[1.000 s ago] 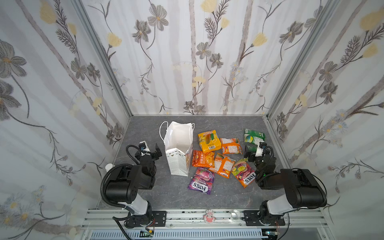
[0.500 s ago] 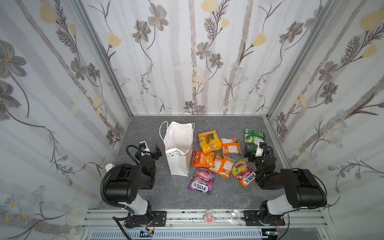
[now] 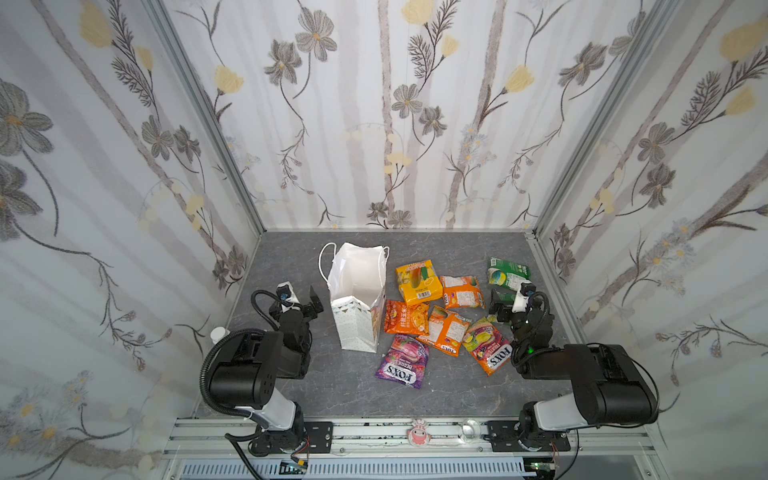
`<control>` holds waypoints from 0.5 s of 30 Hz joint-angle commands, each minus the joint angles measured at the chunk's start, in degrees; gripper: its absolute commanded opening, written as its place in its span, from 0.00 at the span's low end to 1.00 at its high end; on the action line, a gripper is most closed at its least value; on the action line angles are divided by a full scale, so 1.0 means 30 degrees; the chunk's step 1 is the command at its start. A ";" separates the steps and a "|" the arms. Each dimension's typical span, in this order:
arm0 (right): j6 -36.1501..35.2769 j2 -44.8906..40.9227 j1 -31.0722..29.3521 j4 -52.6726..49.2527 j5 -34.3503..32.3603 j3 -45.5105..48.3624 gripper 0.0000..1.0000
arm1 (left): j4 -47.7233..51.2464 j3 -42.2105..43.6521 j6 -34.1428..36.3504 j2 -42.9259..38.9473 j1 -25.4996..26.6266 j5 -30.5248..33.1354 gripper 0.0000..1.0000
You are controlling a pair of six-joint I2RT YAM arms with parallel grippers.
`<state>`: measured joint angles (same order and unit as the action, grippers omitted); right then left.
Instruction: Place the snacks into the paper bag
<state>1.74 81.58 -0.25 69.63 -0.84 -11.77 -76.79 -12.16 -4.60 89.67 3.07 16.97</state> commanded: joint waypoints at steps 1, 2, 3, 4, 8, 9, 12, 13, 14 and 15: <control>0.0766 -0.1680 -0.0004 -0.2087 -0.1386 -0.0381 1.00 | -0.1350 0.0456 -0.0210 -0.0212 0.0089 0.0657 1.00; 0.1161 -0.2672 -0.0004 -0.4101 -0.1578 -0.0862 1.00 | -0.1583 0.0606 -0.0037 -0.0352 0.0125 0.0405 1.00; 0.2010 -0.3652 -0.0006 -0.6021 -0.1677 -0.1467 1.00 | -0.1564 0.0673 0.0171 -0.0548 0.0252 0.0357 1.00; 0.2816 -0.4452 -0.0052 -0.7451 -0.1591 -0.2030 1.00 | -0.0972 0.0498 0.0278 -0.0917 0.0508 0.0982 1.00; 0.3856 -0.6884 -0.2188 -1.2054 -0.1874 -0.4859 1.00 | 0.7200 -0.2076 -0.0089 -0.5091 0.0825 0.3666 1.00; 0.3435 -0.7155 -0.3138 -1.3335 -0.2290 -0.5968 1.00 | 0.9395 -0.2787 -0.0479 -0.6384 0.0847 0.4245 1.00; 0.2242 -0.7359 -0.4913 -1.7154 -0.3300 -0.9337 1.00 | 1.5009 -0.4376 -0.2220 -1.0053 0.0830 0.4874 1.00; 0.2226 -0.7280 -0.5214 -1.8494 -0.3683 -1.0650 1.00 | 1.6957 -0.4792 -0.3347 -1.1492 0.0793 0.5038 1.00; 0.2419 -0.7203 -0.5337 -1.9613 -0.3815 -1.1949 1.00 | 1.8448 -0.5100 -0.4309 -1.2571 0.0780 0.5162 1.00; 0.2910 -0.7107 -0.5473 -2.0881 -0.3795 -1.3117 1.00 | 1.9910 -0.5369 -0.5358 -1.3833 0.0685 0.5105 1.00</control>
<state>9.41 60.10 -15.51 21.17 -8.73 -44.75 -37.54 -26.44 -11.18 53.84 5.48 28.88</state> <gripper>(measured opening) 0.996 0.998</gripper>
